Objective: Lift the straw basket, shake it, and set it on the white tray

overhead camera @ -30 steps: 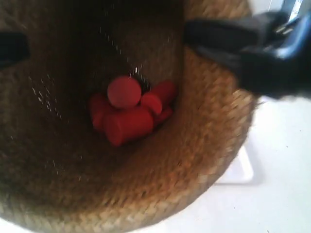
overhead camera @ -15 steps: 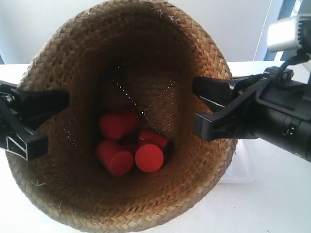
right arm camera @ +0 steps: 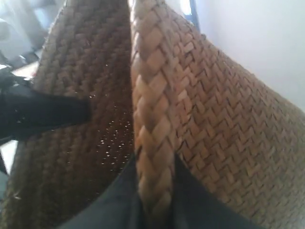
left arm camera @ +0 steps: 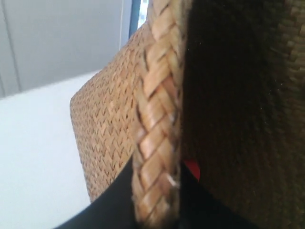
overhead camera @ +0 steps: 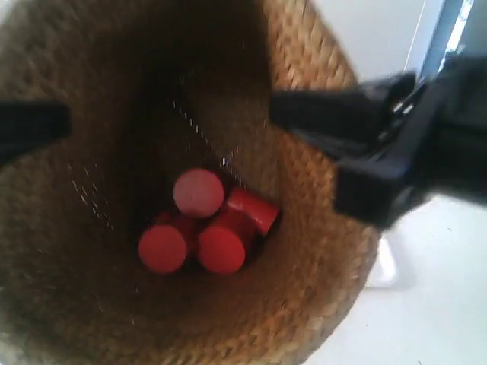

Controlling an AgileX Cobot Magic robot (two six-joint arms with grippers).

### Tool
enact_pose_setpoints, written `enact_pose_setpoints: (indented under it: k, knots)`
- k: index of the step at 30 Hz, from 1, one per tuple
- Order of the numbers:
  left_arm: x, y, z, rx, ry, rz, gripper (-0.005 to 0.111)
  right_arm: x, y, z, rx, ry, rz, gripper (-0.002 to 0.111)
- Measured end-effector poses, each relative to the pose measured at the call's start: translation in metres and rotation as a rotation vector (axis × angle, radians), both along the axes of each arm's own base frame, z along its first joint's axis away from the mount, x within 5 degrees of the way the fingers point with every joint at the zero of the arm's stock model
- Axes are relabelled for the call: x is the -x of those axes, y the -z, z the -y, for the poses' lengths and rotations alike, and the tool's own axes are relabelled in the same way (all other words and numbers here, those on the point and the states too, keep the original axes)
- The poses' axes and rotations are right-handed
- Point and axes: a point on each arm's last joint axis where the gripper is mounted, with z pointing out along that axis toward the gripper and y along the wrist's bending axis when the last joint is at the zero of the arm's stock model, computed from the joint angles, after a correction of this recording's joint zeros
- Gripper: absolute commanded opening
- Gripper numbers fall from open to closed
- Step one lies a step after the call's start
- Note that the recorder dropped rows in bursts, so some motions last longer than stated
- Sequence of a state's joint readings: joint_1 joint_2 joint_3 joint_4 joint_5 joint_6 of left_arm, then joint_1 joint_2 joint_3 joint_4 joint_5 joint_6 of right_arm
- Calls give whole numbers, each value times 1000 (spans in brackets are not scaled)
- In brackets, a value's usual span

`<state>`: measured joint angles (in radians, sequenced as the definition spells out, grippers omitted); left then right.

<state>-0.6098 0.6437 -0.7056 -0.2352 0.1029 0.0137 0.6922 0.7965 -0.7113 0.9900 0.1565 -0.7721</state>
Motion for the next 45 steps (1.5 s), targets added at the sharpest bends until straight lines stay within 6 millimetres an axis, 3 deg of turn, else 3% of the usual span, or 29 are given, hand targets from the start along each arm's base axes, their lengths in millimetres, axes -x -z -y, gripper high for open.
enact_pose_setpoints:
  k: [2,4,6,7,9,14,20,22,23,25,27,29,30,33,35,45]
  knots:
    - [13,-19,-8,21,7,126,0,11,-21,7,-37,-14,82,0]
    - [9,-19,-9,-6,-19,234,0,5,-21,9,-11,53,153,0]
    - [-14,7,2,-56,-57,203,0,-22,3,4,62,200,153,0]
    - [-35,40,14,-95,-73,59,0,-45,34,-6,139,275,82,0]
    - [-42,60,18,-111,-72,-72,0,-55,61,-20,207,222,-37,0]
    - [-41,50,16,-102,-86,26,0,-53,48,-19,176,221,-3,0]
    - [-42,54,17,-133,-73,0,0,-57,53,-22,192,219,-19,0]
    - [-31,35,14,-108,-42,-16,0,-46,36,-23,153,141,-10,0]
    - [-18,13,10,-93,-1,9,0,-31,12,-21,96,77,33,0]
    - [-2,-11,3,-65,23,80,0,-11,-19,-12,8,42,121,0]
    - [3,-24,-3,-40,3,185,0,-5,-30,-3,-30,94,198,0]
    - [-11,-14,1,-44,-51,253,0,-20,-17,-1,3,234,236,0]
    - [-21,-3,5,-65,-72,244,0,-33,0,-7,50,293,214,0]
    - [-52,41,16,-128,-108,40,0,-58,52,-25,179,315,48,0]
    - [-53,55,18,-141,-96,-105,0,-56,69,-34,212,234,-50,0]
    - [-45,44,14,-139,-86,-67,0,-50,56,-28,165,242,-16,0]
